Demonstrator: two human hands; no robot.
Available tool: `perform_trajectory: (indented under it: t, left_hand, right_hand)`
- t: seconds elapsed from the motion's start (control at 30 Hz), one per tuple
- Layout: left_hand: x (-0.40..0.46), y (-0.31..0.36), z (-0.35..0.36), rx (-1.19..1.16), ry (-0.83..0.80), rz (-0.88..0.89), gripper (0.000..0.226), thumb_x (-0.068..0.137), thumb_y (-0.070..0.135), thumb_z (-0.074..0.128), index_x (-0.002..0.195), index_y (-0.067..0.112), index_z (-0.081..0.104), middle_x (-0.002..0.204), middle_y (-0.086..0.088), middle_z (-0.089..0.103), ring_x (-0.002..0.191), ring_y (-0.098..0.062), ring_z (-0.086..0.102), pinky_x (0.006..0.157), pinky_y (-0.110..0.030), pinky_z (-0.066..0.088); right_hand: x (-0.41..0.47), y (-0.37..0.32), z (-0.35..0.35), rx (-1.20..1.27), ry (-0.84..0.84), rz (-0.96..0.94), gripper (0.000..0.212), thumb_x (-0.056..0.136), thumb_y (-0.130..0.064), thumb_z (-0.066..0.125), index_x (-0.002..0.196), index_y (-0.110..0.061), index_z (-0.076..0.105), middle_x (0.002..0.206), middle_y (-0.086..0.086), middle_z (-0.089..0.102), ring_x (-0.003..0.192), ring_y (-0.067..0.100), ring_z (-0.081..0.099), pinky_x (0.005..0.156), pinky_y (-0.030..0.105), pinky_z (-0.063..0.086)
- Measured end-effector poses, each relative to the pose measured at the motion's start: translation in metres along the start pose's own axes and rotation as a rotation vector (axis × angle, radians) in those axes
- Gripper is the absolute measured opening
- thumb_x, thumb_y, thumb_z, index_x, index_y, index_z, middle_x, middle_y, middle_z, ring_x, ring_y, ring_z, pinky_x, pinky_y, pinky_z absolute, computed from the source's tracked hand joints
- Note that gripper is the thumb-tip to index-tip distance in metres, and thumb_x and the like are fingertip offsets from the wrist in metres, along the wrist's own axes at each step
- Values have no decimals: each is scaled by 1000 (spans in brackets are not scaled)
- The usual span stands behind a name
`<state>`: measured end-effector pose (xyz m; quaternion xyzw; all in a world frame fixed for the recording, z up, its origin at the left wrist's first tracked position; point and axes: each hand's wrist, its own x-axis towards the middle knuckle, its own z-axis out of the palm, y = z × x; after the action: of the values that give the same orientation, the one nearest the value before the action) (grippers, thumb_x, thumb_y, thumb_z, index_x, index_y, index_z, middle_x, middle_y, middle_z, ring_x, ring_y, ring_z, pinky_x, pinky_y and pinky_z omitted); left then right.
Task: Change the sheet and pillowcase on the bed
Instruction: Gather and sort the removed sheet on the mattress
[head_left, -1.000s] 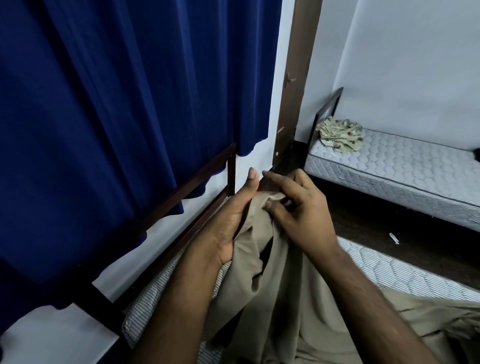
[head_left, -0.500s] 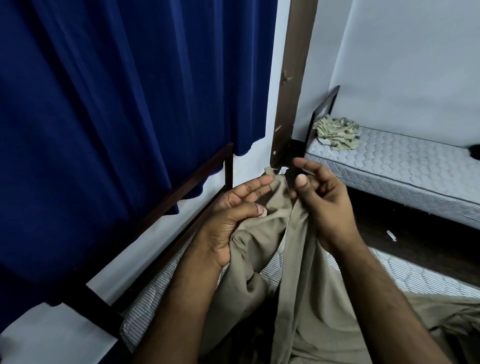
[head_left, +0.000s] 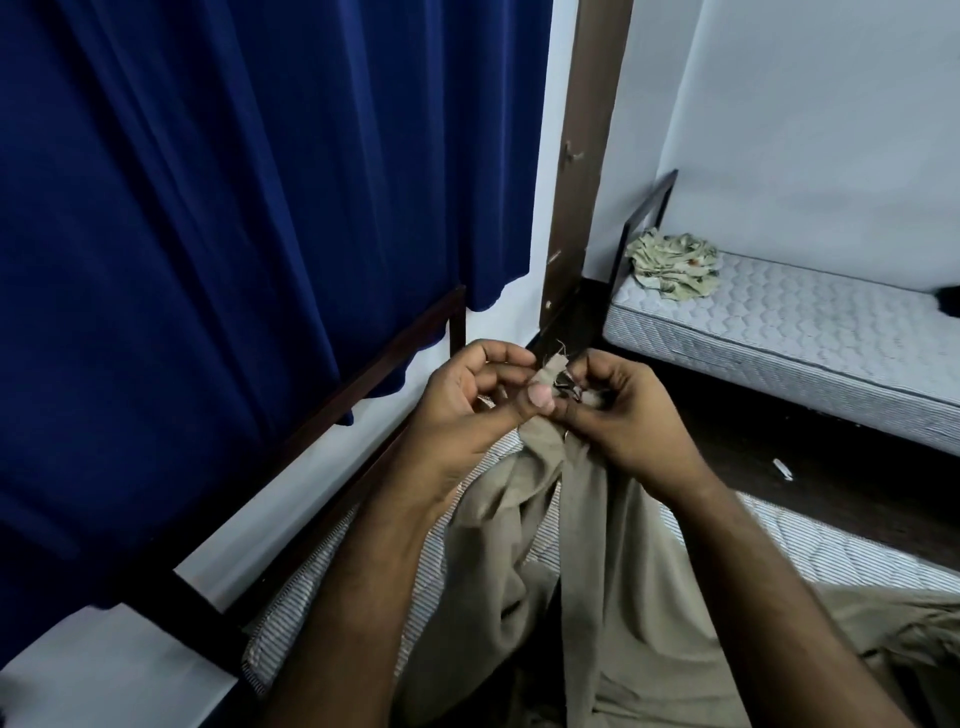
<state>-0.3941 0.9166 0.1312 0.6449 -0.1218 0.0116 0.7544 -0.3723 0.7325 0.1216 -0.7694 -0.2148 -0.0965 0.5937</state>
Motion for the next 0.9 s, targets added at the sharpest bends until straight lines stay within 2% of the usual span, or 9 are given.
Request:
perform_trajectory:
  t: [0.13, 0.27, 0.3, 0.37, 0.43, 0.57, 0.7, 0.8, 0.9]
  left_hand:
    - [2, -2, 4, 108, 193, 80, 24, 82, 8, 81, 100, 8, 67, 86, -6, 74, 81, -16, 69, 82, -36, 55]
    - [3, -13, -2, 386, 453, 205, 16, 87, 7, 75, 89, 20, 65, 86, 6, 71, 80, -10, 70, 71, -26, 57]
    - [3, -14, -3, 441, 470, 225, 16, 88, 6, 74, 88, 20, 65, 86, 8, 71, 80, -9, 69, 69, -25, 56]
    - [2, -19, 1, 334, 407, 205, 17, 86, 3, 74, 88, 18, 66, 89, 5, 73, 80, -13, 71, 71, -32, 59]
    - [0, -21, 17, 46, 360, 126, 20, 79, -4, 75, 93, 9, 67, 93, -8, 75, 85, -21, 72, 80, -43, 60]
    - [-4, -31, 53, -385, 383, -43, 18, 89, -7, 67, 107, -4, 67, 108, -26, 72, 109, -43, 67, 103, -57, 49]
    - [-3, -41, 65, -410, 458, -46, 24, 91, -12, 56, 99, 5, 70, 109, -27, 70, 112, -47, 64, 107, -63, 44]
    - [-7, -39, 69, -391, 483, -43, 23, 89, -6, 60, 86, 15, 68, 109, -32, 66, 114, -53, 59, 105, -68, 41]
    - [-12, -37, 76, -346, 523, -6, 23, 90, -9, 58, 83, 13, 62, 103, -28, 66, 104, -47, 64, 104, -64, 45]
  right_hand:
    - [0, -7, 12, -179, -21, -63, 30, 77, -30, 86, 86, -13, 63, 76, 9, 60, 66, 20, 52, 63, 39, 45]
    - [1, -19, 8, -359, -11, 21, 39, 77, -50, 78, 97, -22, 59, 68, -2, 62, 59, 10, 56, 57, 21, 47]
    - [1, -21, 7, -382, -62, 41, 39, 78, -55, 74, 95, -24, 59, 66, -1, 63, 57, 14, 57, 56, 25, 48]
    - [-1, -24, 9, -250, -246, 61, 37, 82, -56, 72, 92, -22, 62, 68, 15, 63, 59, 33, 53, 57, 40, 46]
    - [-1, -28, 19, 93, -327, 62, 31, 86, -44, 73, 89, -14, 65, 66, 25, 51, 59, 28, 39, 57, 39, 37]
    - [6, -32, 29, 250, -5, 70, 34, 84, -46, 75, 80, -15, 64, 71, 35, 55, 70, 26, 49, 68, 44, 40]
    - [8, -26, 33, 40, 245, 29, 36, 84, -50, 71, 79, -16, 62, 74, 18, 67, 67, 37, 60, 69, 56, 53]
    - [4, -27, 32, 58, 348, 21, 32, 87, -47, 68, 78, -17, 60, 70, 9, 65, 63, 26, 56, 65, 46, 51]
    - [0, -27, 34, 23, 367, 32, 28, 100, -36, 57, 82, -14, 56, 70, 5, 62, 65, 12, 55, 65, 39, 49]
